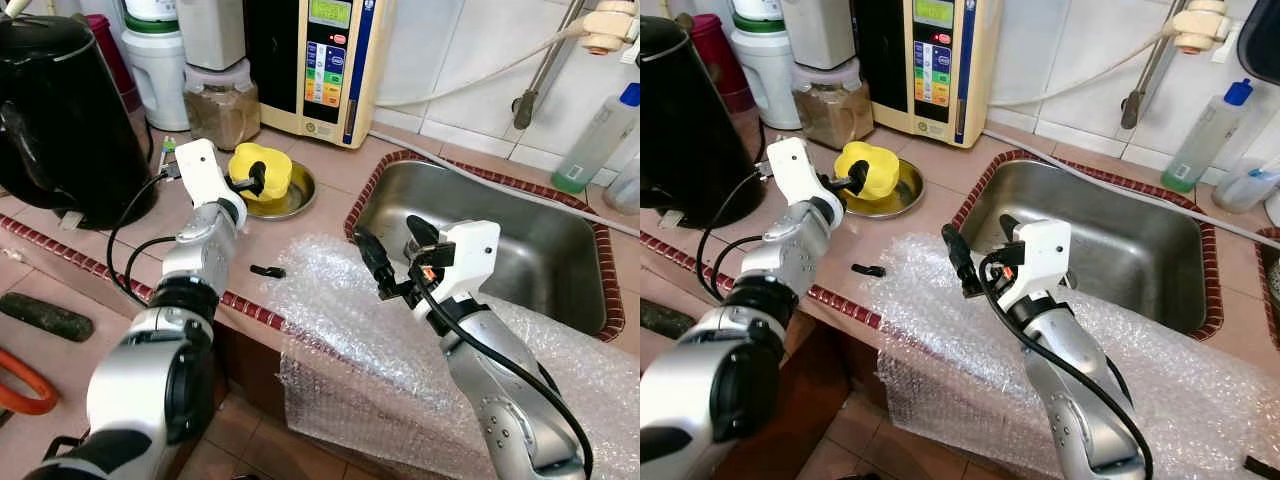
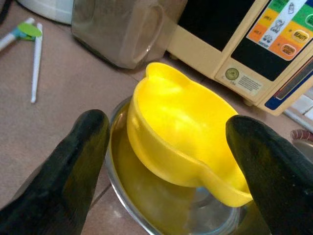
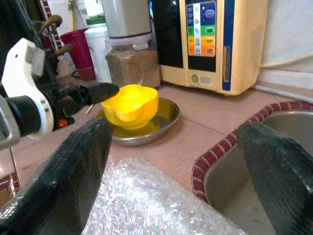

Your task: Kitchen organization

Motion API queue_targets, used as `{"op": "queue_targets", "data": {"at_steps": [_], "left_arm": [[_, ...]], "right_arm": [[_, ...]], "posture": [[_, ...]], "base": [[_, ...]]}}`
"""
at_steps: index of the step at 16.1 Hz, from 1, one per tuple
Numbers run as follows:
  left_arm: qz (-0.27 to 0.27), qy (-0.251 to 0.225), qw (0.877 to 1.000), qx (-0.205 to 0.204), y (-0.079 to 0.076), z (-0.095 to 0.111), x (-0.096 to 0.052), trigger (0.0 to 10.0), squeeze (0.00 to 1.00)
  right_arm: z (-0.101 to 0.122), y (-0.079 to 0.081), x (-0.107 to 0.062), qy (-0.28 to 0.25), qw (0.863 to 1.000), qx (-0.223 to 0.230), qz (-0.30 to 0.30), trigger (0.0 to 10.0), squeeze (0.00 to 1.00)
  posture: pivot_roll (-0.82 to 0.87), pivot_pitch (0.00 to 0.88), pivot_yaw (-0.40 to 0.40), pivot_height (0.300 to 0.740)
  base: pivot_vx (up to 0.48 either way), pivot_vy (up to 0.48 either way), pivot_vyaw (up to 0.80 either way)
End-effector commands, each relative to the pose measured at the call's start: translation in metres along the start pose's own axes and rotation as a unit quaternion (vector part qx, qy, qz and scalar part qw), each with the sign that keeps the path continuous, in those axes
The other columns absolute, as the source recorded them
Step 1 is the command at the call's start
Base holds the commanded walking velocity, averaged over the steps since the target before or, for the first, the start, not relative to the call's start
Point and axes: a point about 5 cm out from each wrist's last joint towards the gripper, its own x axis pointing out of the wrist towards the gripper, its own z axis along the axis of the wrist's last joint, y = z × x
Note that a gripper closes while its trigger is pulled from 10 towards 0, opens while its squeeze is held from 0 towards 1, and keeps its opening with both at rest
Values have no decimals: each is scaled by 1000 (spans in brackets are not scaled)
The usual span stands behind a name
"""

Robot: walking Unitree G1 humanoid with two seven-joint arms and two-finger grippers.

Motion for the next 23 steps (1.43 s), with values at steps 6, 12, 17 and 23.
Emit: {"op": "queue_targets", "data": {"at_steps": [6,12,17,23], "left_arm": [[14,35,999,-7,-5,3,4,10000,0],[1,76,996,39,-9,-4,4,0,0],[13,87,995,36,-1,-7,4,0,0],[24,93,995,35,6,-6,3,0,0]], "right_arm": [[2,6,-6,6,1000,-2,-5,10000,0],[-3,9,-6,13,1000,2,-12,10000,0],[-5,9,-7,15,1000,4,-16,10000,0],[-6,6,-5,16,1000,4,-18,10000,0]], "posture": [[-64,111,1,740],[-56,123,20,740],[-51,126,22,740],[-41,123,17,740]], "base": [[0,0,0],[0,0,0],[0,0,0],[0,0,0]]}}
